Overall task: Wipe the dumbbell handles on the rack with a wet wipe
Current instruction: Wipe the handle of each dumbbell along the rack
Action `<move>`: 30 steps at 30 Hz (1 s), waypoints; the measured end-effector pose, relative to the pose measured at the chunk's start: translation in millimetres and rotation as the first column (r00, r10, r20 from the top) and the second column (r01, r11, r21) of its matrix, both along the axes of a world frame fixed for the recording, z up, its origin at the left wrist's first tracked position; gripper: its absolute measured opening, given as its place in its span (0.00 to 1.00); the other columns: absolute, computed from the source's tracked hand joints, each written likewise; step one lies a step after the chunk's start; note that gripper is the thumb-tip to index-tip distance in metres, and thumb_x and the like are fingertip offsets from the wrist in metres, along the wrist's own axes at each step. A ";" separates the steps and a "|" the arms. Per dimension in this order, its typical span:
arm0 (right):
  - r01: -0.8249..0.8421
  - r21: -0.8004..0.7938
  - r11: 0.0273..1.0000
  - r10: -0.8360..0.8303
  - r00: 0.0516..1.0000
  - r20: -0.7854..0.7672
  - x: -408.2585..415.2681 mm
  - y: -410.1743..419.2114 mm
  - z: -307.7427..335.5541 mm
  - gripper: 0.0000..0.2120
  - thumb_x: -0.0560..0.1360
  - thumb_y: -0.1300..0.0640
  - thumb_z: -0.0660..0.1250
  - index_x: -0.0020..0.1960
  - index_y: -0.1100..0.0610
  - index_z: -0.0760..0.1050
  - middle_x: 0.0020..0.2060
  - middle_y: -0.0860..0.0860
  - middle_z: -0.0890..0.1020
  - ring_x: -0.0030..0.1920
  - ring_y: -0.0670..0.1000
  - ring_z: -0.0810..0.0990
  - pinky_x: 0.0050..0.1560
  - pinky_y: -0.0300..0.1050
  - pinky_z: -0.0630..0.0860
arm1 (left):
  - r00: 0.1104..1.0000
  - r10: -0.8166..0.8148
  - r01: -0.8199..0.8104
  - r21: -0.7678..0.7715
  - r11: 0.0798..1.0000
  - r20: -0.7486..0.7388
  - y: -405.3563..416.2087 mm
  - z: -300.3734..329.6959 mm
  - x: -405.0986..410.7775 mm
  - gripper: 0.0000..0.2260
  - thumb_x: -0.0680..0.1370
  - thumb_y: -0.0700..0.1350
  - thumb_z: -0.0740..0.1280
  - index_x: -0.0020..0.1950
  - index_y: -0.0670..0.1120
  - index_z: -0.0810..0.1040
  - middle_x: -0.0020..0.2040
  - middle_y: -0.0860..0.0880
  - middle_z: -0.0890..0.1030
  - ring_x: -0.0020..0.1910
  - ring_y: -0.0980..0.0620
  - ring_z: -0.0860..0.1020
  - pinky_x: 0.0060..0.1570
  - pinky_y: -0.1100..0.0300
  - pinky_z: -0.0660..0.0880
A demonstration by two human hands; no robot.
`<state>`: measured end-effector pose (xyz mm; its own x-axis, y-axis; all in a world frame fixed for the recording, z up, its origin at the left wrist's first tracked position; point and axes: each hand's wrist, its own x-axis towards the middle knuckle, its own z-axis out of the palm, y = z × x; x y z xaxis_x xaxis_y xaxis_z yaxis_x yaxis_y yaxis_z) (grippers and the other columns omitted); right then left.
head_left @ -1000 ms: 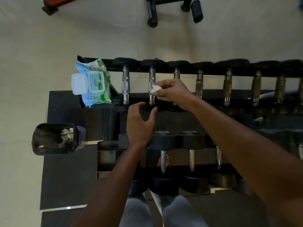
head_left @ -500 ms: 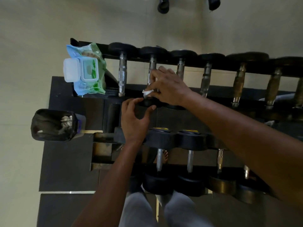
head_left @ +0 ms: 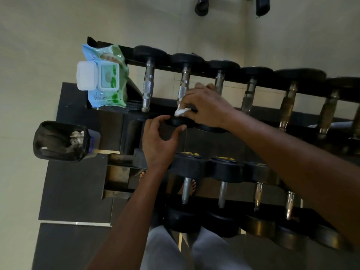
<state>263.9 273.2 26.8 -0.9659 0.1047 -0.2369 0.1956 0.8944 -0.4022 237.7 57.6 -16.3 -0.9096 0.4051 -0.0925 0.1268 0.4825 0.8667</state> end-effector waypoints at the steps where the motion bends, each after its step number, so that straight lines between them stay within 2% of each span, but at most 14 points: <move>1: 0.052 -0.057 0.997 -0.051 0.999 0.016 5.4 -0.6 -2.3 0.12 0.79 0.47 0.73 0.61 0.47 0.82 0.56 0.46 0.82 0.57 0.49 0.75 0.58 0.49 0.72 | 1.000 -0.003 0.003 0.005 1.000 -0.005 -0.1 -1.0 -0.4 0.21 0.74 0.59 0.82 0.62 0.53 0.82 0.55 0.54 0.78 0.52 0.56 0.78 0.48 0.62 0.77; 4: 0.179 -0.153 0.972 -0.168 0.982 0.082 8.4 -4.4 -1.7 0.12 0.80 0.50 0.74 0.62 0.50 0.83 0.51 0.46 0.80 0.51 0.47 0.79 0.50 0.40 0.77 | 1.000 -0.004 0.004 0.012 1.000 -0.019 0.2 -1.5 -0.5 0.21 0.74 0.59 0.82 0.61 0.52 0.82 0.55 0.54 0.78 0.52 0.55 0.78 0.49 0.59 0.78; 6: 0.255 -0.205 0.945 -0.232 0.964 0.129 7.7 -6.2 -0.7 0.09 0.79 0.51 0.76 0.57 0.52 0.84 0.49 0.46 0.83 0.48 0.46 0.82 0.50 0.47 0.83 | 1.000 -0.002 0.003 0.006 1.000 -0.024 0.1 -2.0 -1.0 0.21 0.74 0.59 0.82 0.61 0.52 0.82 0.55 0.54 0.78 0.52 0.55 0.78 0.50 0.57 0.79; 8: 0.330 -0.231 0.915 -0.293 0.939 0.178 9.0 -8.2 -0.6 0.06 0.79 0.52 0.75 0.53 0.52 0.83 0.46 0.47 0.84 0.46 0.47 0.83 0.51 0.51 0.85 | 1.000 -0.004 0.004 0.005 1.000 -0.028 0.3 -1.9 -1.6 0.21 0.73 0.59 0.82 0.61 0.52 0.82 0.55 0.54 0.78 0.52 0.56 0.78 0.49 0.57 0.78; 11: 0.375 -0.192 0.907 -0.332 0.917 0.221 5.0 -12.0 -2.2 0.02 0.80 0.55 0.75 0.51 0.52 0.82 0.44 0.48 0.82 0.45 0.48 0.82 0.51 0.52 0.84 | 0.999 -0.004 0.004 -0.003 1.000 -0.037 0.1 -0.9 -2.3 0.22 0.73 0.59 0.82 0.61 0.52 0.82 0.55 0.55 0.78 0.52 0.57 0.78 0.49 0.60 0.78; 15: 0.401 -0.140 0.905 -0.360 0.900 0.247 -4.9 -11.9 -4.6 0.06 0.78 0.61 0.75 0.50 0.51 0.81 0.47 0.49 0.81 0.46 0.48 0.81 0.51 0.52 0.84 | 1.000 -0.007 0.007 0.004 1.000 -0.028 0.1 -0.6 -3.1 0.22 0.73 0.59 0.82 0.61 0.51 0.82 0.55 0.55 0.78 0.53 0.56 0.79 0.49 0.61 0.77; 19: 0.411 -0.085 0.908 -0.385 0.896 0.219 -8.6 -13.9 -7.7 0.08 0.76 0.61 0.76 0.48 0.49 0.81 0.46 0.47 0.82 0.46 0.47 0.81 0.52 0.51 0.84 | 0.999 -0.016 0.016 0.003 1.000 -0.035 -0.2 -1.2 -3.3 0.22 0.74 0.59 0.82 0.61 0.51 0.82 0.55 0.55 0.78 0.53 0.56 0.78 0.49 0.65 0.75; 22: 0.445 -0.178 0.877 -0.409 0.889 0.206 -3.9 -9.5 -8.6 0.05 0.77 0.58 0.78 0.47 0.49 0.84 0.46 0.45 0.83 0.47 0.45 0.83 0.53 0.49 0.84 | 0.999 -0.022 0.023 0.001 1.000 -0.032 -0.4 -0.1 -3.3 0.22 0.74 0.59 0.81 0.62 0.52 0.82 0.55 0.55 0.78 0.52 0.56 0.79 0.49 0.63 0.77; 25: 0.494 -0.288 0.820 -0.489 0.867 0.094 6.8 -10.9 -10.7 0.05 0.77 0.55 0.79 0.52 0.52 0.86 0.48 0.45 0.86 0.49 0.43 0.83 0.55 0.46 0.83 | 0.999 -0.030 0.030 0.013 0.999 -0.027 -0.4 -0.2 -4.9 0.21 0.74 0.59 0.82 0.61 0.51 0.82 0.55 0.55 0.78 0.51 0.55 0.79 0.50 0.58 0.79; 30: 0.395 -0.266 0.879 -0.438 0.891 -0.122 17.4 -16.9 -22.7 0.11 0.78 0.51 0.78 0.58 0.54 0.85 0.51 0.46 0.85 0.48 0.44 0.81 0.54 0.46 0.82 | 0.999 -0.039 0.040 0.022 0.999 -0.025 -1.4 -1.7 -5.2 0.21 0.74 0.59 0.82 0.62 0.52 0.81 0.55 0.55 0.77 0.51 0.54 0.79 0.50 0.53 0.81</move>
